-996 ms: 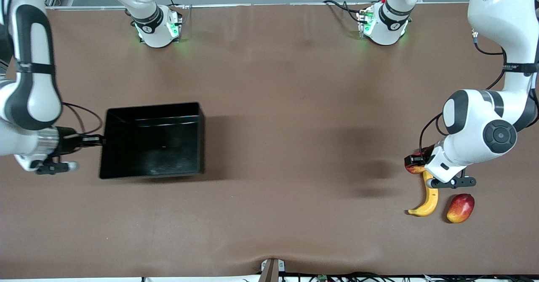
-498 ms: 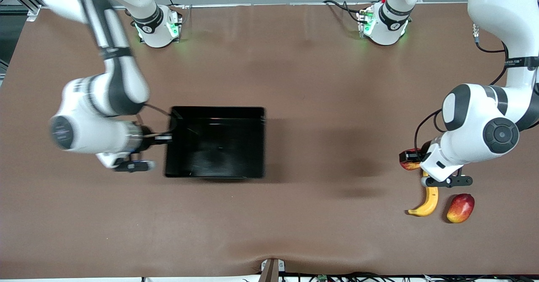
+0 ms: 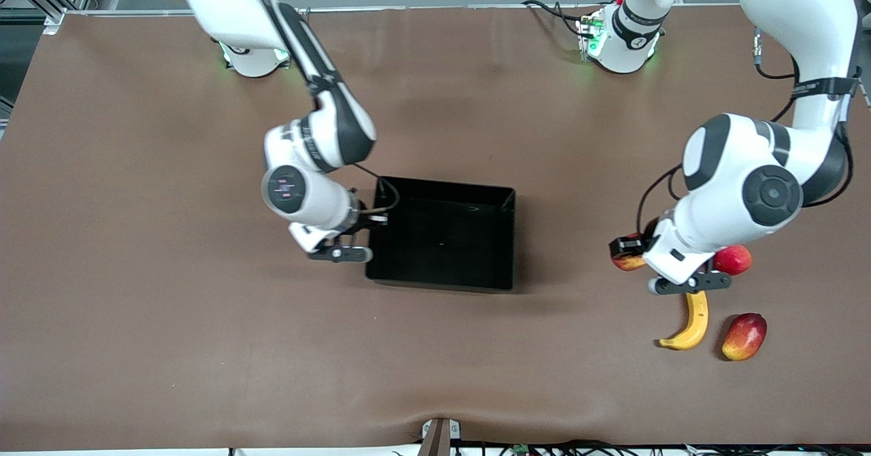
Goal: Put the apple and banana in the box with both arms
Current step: 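Lift the apple with the left gripper while the right gripper slides the box, then carry the apple into the box and open the left gripper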
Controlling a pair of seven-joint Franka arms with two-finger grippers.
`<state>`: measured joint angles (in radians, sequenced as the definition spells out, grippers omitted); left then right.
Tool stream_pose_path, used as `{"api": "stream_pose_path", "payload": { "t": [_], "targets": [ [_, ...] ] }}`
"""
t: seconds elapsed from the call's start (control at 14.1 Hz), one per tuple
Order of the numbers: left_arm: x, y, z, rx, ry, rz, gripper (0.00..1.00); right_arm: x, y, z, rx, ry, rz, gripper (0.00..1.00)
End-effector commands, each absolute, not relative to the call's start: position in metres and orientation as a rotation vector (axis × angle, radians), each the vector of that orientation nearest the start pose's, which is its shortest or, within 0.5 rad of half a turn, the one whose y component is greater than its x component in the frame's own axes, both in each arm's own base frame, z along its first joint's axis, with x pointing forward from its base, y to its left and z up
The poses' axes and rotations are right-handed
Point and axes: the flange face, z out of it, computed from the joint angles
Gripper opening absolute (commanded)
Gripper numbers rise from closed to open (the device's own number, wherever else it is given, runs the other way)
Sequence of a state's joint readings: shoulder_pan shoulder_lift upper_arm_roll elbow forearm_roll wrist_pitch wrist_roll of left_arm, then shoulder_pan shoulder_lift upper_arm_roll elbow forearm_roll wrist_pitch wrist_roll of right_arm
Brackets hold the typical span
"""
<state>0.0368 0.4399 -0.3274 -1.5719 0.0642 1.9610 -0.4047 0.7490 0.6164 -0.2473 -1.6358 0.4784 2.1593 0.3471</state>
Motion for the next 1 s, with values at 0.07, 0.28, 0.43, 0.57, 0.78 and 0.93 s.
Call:
{"api": "stream_pose_path", "payload": {
  "t": [0.07, 0.28, 0.43, 0.57, 0.78, 0.93],
  "targets": [
    [0.642, -0.206, 0.411, -3.205, -0.259, 0.081, 0.00, 0.603, 0.358, 0.286, -2.898, 0.157, 0.178, 1.00],
    [0.629, -0.253, 0.408, -3.195, -0.281, 0.088, 0.00, 0.634, 0.330, 0.349, -2.890, 0.156, 0.218, 1.00],
    [0.616, -0.288, 0.388, -3.181, -0.321, 0.139, 0.00, 0.655, 0.294, 0.387, -2.894, 0.177, 0.247, 1.00],
    [0.606, -0.341, 0.377, -3.189, -0.314, 0.142, 0.00, 0.667, 0.255, 0.419, -2.911, 0.214, 0.245, 1.00],
    [0.593, -0.381, 0.347, -3.175, -0.236, 0.153, 0.00, 0.682, 0.175, 0.454, -2.895, 0.340, 0.276, 1.00],
    [0.584, -0.397, 0.322, -3.162, -0.188, 0.184, 0.00, 0.684, 0.119, 0.477, -2.857, 0.379, 0.273, 1.00]
  ]
}}
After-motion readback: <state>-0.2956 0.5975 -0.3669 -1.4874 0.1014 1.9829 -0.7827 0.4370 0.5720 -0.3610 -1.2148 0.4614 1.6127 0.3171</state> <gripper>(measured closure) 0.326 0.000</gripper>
